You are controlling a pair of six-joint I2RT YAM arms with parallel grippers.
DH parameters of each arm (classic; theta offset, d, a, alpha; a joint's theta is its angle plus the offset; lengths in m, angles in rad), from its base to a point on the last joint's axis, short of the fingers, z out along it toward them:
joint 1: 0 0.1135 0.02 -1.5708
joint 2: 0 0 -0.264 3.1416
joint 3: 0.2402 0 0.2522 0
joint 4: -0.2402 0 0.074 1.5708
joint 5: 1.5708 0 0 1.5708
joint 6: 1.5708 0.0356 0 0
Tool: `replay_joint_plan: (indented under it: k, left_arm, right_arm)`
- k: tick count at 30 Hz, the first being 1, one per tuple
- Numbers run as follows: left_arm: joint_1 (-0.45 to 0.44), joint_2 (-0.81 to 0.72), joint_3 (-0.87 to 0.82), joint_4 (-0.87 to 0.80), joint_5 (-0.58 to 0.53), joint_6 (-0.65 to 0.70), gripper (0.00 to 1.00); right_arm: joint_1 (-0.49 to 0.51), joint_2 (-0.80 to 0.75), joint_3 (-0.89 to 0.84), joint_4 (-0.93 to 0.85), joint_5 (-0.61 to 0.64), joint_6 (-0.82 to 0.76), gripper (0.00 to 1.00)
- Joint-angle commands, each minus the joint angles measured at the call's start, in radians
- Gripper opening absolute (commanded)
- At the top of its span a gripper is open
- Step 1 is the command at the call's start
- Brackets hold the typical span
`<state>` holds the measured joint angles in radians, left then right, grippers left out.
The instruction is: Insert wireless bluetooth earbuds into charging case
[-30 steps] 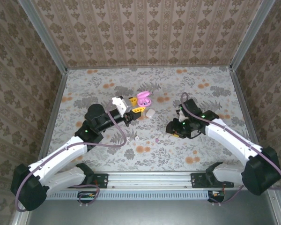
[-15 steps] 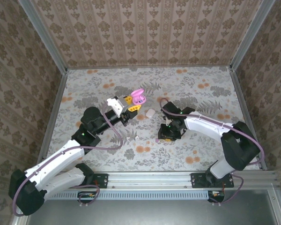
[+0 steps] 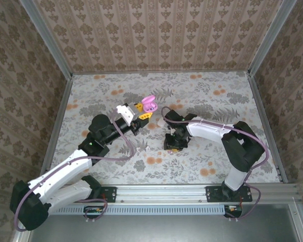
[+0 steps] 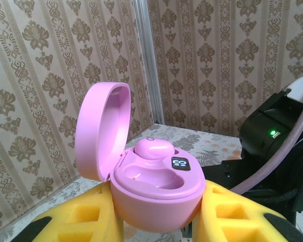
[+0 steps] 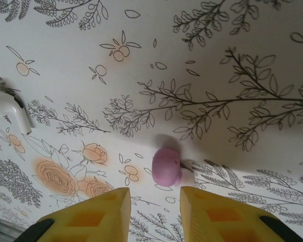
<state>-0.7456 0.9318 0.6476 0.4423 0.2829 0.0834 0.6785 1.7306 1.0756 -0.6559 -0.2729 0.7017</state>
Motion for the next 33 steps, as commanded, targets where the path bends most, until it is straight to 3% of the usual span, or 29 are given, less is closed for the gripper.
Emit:
replay_joint_plan:
  k: [1,33]
  left_arm:
    - [-0.006,0.000,0.008,0.028,-0.010,0.013,0.30]
    - [-0.006,0.028,0.031,0.018,-0.004,0.003,0.30]
  right_arm:
    - [0.010,0.027,0.028,-0.015,0.026,-0.022,0.34]
    - [0.020,0.081,0.057,-0.078,0.127,-0.056,0.29]
